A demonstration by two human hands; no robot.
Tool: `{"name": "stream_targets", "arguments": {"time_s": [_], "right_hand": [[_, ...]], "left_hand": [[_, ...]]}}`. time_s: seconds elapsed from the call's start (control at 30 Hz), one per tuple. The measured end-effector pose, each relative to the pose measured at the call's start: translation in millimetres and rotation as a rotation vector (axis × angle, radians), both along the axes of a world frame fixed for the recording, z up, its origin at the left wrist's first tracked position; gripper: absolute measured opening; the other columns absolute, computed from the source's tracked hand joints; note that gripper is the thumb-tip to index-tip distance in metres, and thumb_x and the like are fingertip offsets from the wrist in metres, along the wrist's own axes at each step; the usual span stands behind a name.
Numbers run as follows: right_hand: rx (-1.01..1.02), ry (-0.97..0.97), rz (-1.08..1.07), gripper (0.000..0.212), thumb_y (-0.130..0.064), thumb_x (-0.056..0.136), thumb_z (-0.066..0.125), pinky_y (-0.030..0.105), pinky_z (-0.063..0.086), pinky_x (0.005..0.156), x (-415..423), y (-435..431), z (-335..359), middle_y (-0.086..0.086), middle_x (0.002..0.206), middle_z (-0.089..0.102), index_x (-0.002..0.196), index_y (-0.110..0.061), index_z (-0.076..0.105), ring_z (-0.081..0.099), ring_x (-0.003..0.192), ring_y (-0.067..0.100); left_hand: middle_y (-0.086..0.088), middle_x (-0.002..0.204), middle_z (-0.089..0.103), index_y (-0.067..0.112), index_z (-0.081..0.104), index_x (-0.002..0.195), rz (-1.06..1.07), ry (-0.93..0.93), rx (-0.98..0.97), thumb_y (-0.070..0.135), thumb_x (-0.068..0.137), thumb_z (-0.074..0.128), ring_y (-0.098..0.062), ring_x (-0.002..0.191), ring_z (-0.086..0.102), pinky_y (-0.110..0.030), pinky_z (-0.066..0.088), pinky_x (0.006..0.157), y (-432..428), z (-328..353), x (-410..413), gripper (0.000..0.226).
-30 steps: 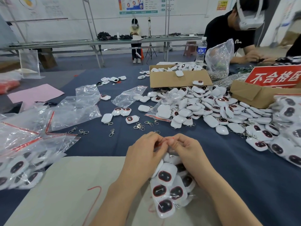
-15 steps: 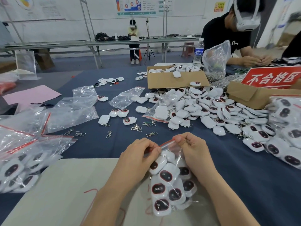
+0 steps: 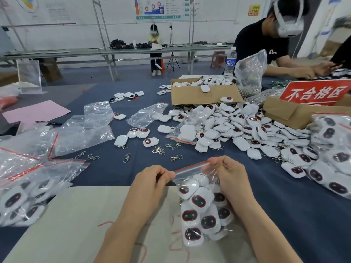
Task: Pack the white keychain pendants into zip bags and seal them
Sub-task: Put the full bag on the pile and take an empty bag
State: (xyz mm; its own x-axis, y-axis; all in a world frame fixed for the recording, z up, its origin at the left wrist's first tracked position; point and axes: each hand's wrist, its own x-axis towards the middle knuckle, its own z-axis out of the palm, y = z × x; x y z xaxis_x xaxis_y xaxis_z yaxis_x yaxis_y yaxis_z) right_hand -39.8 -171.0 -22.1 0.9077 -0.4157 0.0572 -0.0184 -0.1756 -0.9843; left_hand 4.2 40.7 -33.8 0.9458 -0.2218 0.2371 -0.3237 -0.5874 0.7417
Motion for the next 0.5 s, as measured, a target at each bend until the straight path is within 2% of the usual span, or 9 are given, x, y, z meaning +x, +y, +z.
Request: {"name": "stream_targets", "arguments": {"time_s": [0.1, 0.17, 0.27, 0.33, 0.37, 0.4, 0.43, 0.5], "right_hand": [[0.115, -0.003, -0.035, 0.022, -0.014, 0.103, 0.053, 0.031, 0.055, 0.073, 1, -6, -2, 0.0, 0.083, 0.078, 0.091, -0.015, 0.071, 0.07, 0.072, 0.017], [0.202, -0.028, -0.048, 0.019, -0.014, 0.102, 0.055, 0.028, 0.057, 0.069, 1, -7, -1, 0.004, 0.083, 0.078, 0.091, -0.012, 0.07, 0.072, 0.074, 0.018], [0.359, -0.076, -0.006, 0.021, -0.026, 0.099, 0.06, 0.028, 0.061, 0.067, -1, -2, 5, 0.011, 0.086, 0.078, 0.089, -0.009, 0.069, 0.077, 0.08, 0.025], [0.429, -0.116, 0.008, 0.03, -0.037, 0.095, 0.059, 0.029, 0.061, 0.066, -3, 1, 13, 0.014, 0.088, 0.078, 0.089, -0.009, 0.069, 0.077, 0.081, 0.026], [0.454, -0.132, 0.004, 0.034, -0.042, 0.091, 0.059, 0.029, 0.061, 0.065, -5, 2, 17, 0.014, 0.088, 0.078, 0.088, -0.01, 0.07, 0.077, 0.081, 0.026], [0.478, -0.146, -0.007, 0.036, -0.045, 0.088, 0.06, 0.028, 0.06, 0.065, -8, 2, 21, 0.015, 0.088, 0.078, 0.086, -0.012, 0.071, 0.077, 0.082, 0.027], [0.506, -0.16, -0.024, 0.035, -0.047, 0.085, 0.061, 0.029, 0.06, 0.065, -10, 1, 25, 0.014, 0.088, 0.078, 0.083, -0.013, 0.072, 0.077, 0.081, 0.026], [0.568, -0.193, -0.058, 0.034, -0.045, 0.087, 0.061, 0.031, 0.06, 0.067, -18, -5, 33, 0.014, 0.089, 0.078, 0.081, -0.014, 0.073, 0.076, 0.081, 0.027]], "left_hand": [[0.027, 0.081, 0.062, 0.028, 0.062, 0.077, 0.017, -0.002, -0.074, 0.038, 0.098, 0.062, 0.001, 0.074, 0.055, -0.013, 0.041, 0.066, 2, 1, -1, 0.024], [0.023, 0.078, 0.063, 0.029, 0.062, 0.082, 0.038, 0.032, -0.159, 0.044, 0.099, 0.057, 0.001, 0.071, 0.056, -0.012, 0.04, 0.065, -2, 5, -4, 0.023], [0.024, 0.096, 0.069, 0.036, 0.062, 0.107, -0.028, 0.18, -0.388, 0.058, 0.09, 0.052, 0.004, 0.091, 0.065, -0.014, 0.047, 0.079, -17, 11, -13, 0.03], [0.019, 0.106, 0.072, 0.04, 0.057, 0.123, -0.139, 0.294, -0.495, 0.062, 0.086, 0.058, 0.0, 0.101, 0.067, -0.017, 0.049, 0.086, -28, 11, -21, 0.043], [0.014, 0.108, 0.073, 0.04, 0.058, 0.125, -0.222, 0.36, -0.532, 0.062, 0.086, 0.064, -0.005, 0.103, 0.069, -0.021, 0.05, 0.087, -32, 11, -26, 0.045], [0.008, 0.109, 0.075, 0.037, 0.061, 0.124, -0.313, 0.431, -0.57, 0.061, 0.085, 0.07, -0.012, 0.101, 0.071, -0.025, 0.053, 0.084, -37, 10, -30, 0.047], [0.003, 0.106, 0.075, 0.034, 0.063, 0.122, -0.382, 0.485, -0.604, 0.058, 0.082, 0.076, -0.016, 0.093, 0.073, -0.027, 0.055, 0.075, -41, 10, -34, 0.049], [-0.002, 0.101, 0.074, 0.028, 0.065, 0.121, -0.441, 0.518, -0.672, 0.048, 0.079, 0.084, -0.018, 0.084, 0.072, -0.025, 0.055, 0.064, -51, 10, -39, 0.05]]}}
